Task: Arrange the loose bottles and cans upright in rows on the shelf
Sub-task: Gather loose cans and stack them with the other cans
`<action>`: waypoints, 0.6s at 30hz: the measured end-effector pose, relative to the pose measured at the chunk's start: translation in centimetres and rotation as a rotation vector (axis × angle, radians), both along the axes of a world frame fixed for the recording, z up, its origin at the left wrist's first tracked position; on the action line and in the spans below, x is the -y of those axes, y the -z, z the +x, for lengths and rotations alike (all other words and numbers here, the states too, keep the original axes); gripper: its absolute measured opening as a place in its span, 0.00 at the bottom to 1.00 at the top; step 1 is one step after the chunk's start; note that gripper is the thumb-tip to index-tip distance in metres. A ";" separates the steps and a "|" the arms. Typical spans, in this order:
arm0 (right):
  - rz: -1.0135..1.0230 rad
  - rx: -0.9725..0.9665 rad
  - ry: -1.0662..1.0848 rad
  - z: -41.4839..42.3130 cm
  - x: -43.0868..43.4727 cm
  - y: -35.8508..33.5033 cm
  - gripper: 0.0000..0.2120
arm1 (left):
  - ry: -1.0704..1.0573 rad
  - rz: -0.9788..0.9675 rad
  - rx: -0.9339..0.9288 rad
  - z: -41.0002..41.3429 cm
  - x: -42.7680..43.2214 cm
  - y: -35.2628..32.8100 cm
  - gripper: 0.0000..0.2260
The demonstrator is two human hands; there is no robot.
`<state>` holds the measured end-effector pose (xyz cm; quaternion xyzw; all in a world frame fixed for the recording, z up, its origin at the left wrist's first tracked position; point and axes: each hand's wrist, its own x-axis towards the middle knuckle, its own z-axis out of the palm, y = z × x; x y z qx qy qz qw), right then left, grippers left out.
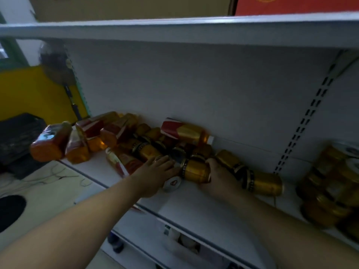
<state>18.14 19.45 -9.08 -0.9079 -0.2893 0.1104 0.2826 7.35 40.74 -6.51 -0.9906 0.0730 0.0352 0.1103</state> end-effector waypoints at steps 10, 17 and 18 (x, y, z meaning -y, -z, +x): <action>0.430 0.078 0.305 -5.2 3.4 -1.4 0.31 | 0.005 -0.929 0.082 1.0 1.2 -0.4 0.31; 0.620 -0.074 0.542 -9.8 3.7 0.4 0.33 | -0.136 -1.430 -0.064 -1.2 3.7 1.0 0.29; 0.615 -0.071 0.567 -10.4 4.0 0.4 0.33 | -0.128 -1.422 -0.076 -1.3 3.8 0.8 0.27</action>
